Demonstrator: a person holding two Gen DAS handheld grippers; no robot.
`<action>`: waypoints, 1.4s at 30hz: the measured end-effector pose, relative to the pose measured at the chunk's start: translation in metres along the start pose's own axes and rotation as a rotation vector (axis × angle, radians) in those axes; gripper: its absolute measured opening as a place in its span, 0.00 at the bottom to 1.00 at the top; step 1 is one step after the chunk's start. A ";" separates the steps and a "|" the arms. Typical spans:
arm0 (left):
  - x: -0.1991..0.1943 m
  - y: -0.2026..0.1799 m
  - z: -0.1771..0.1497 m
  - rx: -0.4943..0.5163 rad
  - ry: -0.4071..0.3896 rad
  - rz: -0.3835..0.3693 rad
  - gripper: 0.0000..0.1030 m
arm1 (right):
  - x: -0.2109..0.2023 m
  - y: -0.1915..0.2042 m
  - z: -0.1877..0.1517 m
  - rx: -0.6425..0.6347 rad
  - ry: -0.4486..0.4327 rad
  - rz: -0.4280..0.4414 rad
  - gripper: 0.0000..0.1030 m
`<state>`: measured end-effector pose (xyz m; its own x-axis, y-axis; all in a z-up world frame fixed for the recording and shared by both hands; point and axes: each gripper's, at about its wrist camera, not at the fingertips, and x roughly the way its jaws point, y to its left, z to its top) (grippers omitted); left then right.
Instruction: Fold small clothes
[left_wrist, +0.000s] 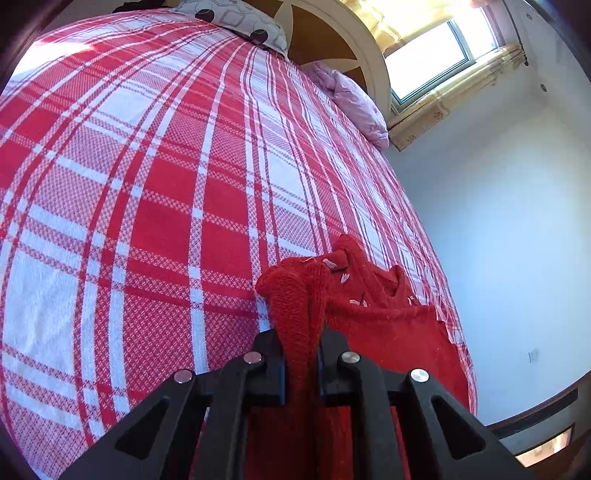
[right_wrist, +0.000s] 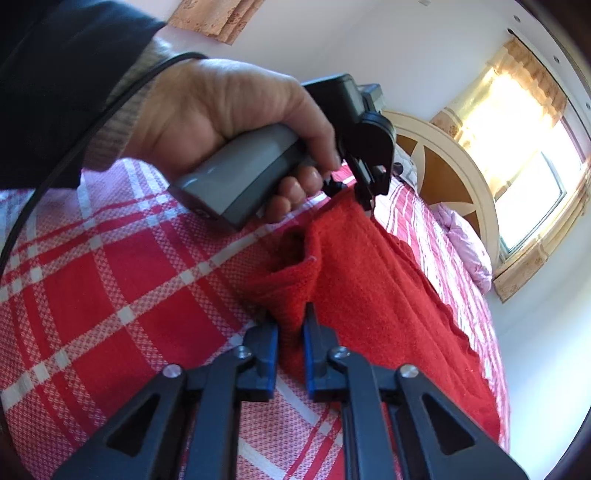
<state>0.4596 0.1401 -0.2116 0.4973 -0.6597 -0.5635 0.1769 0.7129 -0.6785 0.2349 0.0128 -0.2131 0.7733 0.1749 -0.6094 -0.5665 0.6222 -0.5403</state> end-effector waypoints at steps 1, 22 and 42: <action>-0.002 -0.001 0.000 -0.002 -0.003 0.001 0.11 | -0.001 -0.002 0.000 0.012 -0.003 0.009 0.11; -0.019 -0.053 0.016 0.004 -0.050 -0.020 0.10 | -0.025 -0.083 -0.014 0.324 -0.108 0.194 0.10; 0.026 -0.147 0.020 0.076 -0.011 -0.071 0.10 | -0.042 -0.195 -0.078 0.734 -0.140 0.283 0.09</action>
<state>0.4635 0.0229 -0.1167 0.4904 -0.7071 -0.5094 0.2759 0.6804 -0.6789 0.2910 -0.1751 -0.1276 0.6845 0.4651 -0.5615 -0.4522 0.8749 0.1734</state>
